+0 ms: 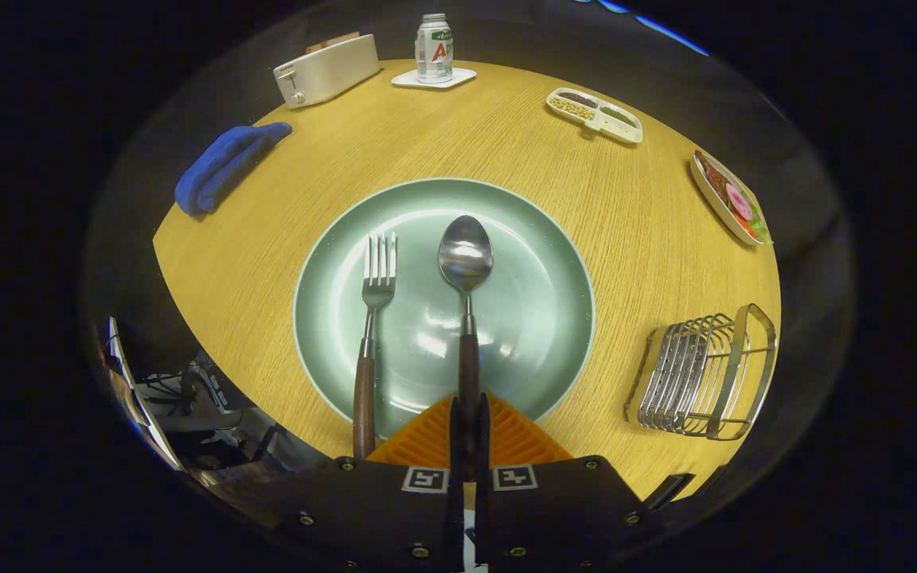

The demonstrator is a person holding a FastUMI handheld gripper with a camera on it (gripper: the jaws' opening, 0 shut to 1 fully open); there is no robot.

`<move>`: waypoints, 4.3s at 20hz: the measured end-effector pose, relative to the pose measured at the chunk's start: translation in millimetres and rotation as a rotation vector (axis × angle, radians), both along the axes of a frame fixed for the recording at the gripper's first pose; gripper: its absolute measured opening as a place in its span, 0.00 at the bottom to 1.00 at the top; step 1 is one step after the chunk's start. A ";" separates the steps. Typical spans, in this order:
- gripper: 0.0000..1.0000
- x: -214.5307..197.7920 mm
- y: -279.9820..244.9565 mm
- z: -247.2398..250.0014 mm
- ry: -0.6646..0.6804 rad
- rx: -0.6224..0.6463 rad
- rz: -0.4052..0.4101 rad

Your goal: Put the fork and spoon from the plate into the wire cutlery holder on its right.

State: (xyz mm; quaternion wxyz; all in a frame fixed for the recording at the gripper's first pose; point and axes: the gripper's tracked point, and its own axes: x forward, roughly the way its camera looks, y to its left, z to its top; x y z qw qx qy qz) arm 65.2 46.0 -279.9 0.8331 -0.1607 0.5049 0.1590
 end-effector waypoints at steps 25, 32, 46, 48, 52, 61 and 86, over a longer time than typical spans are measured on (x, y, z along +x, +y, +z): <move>0.06 -54.3 -135.9 138.4 0.023 0.012 -0.031; 0.06 -57.7 -184.7 145.0 0.086 -0.045 -0.077; 0.06 -27.0 -196.3 108.7 0.261 -0.103 -0.083; 0.06 -19.9 -196.8 104.4 0.274 -0.120 -0.076; 0.06 -9.7 -196.4 93.9 0.313 -0.152 -0.072; 0.07 7.1 -192.0 89.1 0.323 -0.145 -0.097; 0.29 -93.7 -15.4 103.4 0.068 0.229 -0.007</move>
